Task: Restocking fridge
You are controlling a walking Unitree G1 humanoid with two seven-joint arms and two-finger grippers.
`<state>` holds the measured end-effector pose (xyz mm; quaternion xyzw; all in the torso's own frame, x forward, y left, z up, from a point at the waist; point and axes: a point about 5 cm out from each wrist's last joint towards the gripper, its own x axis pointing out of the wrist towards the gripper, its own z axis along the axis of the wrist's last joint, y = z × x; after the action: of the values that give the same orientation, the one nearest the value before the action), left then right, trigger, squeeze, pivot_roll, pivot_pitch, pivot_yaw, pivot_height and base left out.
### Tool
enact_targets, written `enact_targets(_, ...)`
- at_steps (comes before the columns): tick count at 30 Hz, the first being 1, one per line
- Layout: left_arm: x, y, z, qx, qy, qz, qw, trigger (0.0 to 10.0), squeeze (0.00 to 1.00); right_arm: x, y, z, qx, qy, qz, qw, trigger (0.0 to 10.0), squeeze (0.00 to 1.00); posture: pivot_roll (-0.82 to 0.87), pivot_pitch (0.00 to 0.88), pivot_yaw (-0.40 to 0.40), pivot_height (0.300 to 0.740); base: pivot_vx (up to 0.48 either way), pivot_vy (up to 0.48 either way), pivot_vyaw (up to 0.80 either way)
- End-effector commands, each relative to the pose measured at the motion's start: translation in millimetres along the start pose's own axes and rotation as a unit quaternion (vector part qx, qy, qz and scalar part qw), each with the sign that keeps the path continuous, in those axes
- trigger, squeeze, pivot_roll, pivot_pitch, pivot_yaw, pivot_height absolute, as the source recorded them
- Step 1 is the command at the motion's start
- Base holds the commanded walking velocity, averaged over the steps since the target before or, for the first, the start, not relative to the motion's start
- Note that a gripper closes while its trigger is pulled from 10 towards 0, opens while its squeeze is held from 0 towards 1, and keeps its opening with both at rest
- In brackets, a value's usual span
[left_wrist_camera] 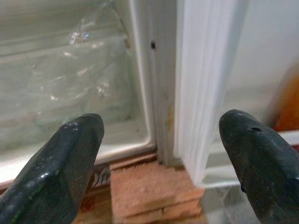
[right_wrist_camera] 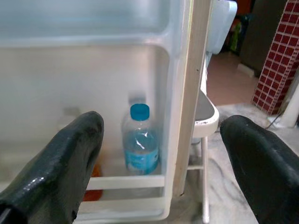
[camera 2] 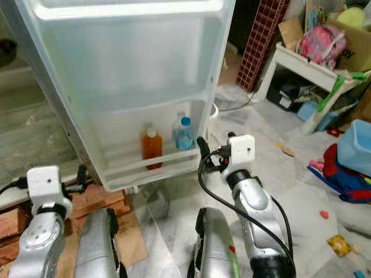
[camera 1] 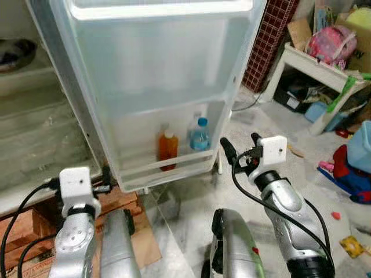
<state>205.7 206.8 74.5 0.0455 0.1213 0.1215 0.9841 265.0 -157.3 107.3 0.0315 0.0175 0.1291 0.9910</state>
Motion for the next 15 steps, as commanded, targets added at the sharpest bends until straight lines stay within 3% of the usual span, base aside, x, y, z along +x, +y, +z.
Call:
enact_targets(1,-3.6,0.2,3,0.004,-0.01,-0.009,1.0,10.0,0.0,-6.0,-5.2,5,0.001,-0.003,-0.006,1.0,10.0,0.0,0.06,0.0,-0.049,0.599,0.0,0.0,0.0)
enact_targets(4,-7.5,-2.1,-1,0.015,-0.009,-0.02,1.0,10.0,0.0,-14.8,-4.8,0,0.004,0.011,-0.005,1.0,10.0,0.0,0.06,0.0,-0.049,0.618,0.0,0.0,0.0)
enact_targets(15,0.1,-7.7,-6,0.037,-0.009,-0.037,0.999,10.0,0.0,-16.2,-1.7,-17,0.017,0.052,-0.004,0.998,10.0,0.0,0.06,0.0,-0.032,0.688,0.0,0.0,0.0)
